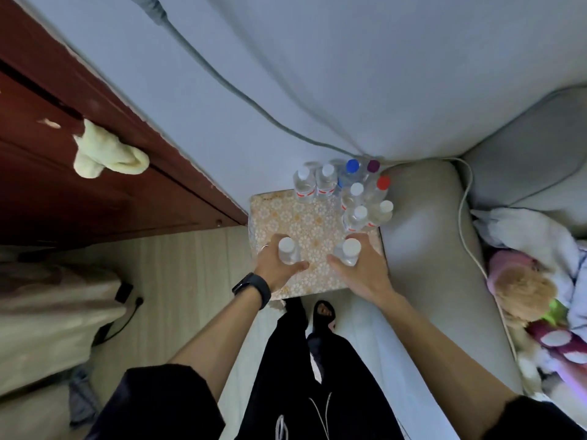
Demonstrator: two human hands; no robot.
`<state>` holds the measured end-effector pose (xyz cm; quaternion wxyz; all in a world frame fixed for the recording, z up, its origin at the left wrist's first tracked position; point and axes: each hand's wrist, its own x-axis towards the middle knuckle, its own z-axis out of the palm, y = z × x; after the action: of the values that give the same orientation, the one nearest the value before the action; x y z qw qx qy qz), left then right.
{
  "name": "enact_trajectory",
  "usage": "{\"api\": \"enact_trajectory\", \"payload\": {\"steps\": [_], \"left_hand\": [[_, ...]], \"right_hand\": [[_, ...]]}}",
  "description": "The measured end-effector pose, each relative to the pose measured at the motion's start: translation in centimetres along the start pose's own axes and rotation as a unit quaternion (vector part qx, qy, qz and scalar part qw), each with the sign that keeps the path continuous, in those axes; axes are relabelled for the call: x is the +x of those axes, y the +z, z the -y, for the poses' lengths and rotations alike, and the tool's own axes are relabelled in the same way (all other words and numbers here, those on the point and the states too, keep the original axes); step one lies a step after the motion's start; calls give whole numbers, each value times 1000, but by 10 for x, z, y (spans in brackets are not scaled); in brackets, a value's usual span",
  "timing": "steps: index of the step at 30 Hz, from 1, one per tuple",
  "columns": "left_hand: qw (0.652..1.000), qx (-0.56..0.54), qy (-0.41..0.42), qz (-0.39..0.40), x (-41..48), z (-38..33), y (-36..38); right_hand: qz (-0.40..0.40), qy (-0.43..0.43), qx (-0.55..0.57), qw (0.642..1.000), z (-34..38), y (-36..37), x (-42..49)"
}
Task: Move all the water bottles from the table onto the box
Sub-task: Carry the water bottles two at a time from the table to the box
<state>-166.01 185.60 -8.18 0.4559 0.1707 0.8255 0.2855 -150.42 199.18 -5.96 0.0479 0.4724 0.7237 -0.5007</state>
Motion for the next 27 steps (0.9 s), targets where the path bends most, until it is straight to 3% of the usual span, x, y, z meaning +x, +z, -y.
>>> {"api": "enact_trajectory", "payload": {"steps": [6, 11, 18, 27], "left_hand": [[1000, 17, -26, -4, 52, 25, 19], [998, 3, -67, 20, 69, 33, 26], [996, 67, -50, 31, 84, 27, 40], [984, 175, -26, 5, 78, 28, 47]], "right_hand": [[52, 27, -23, 998, -19, 26, 62], [44, 71, -20, 996, -33, 35, 80], [94, 35, -96, 990, -55, 42, 104], [26, -27, -179, 983, -72, 50, 93]]}}
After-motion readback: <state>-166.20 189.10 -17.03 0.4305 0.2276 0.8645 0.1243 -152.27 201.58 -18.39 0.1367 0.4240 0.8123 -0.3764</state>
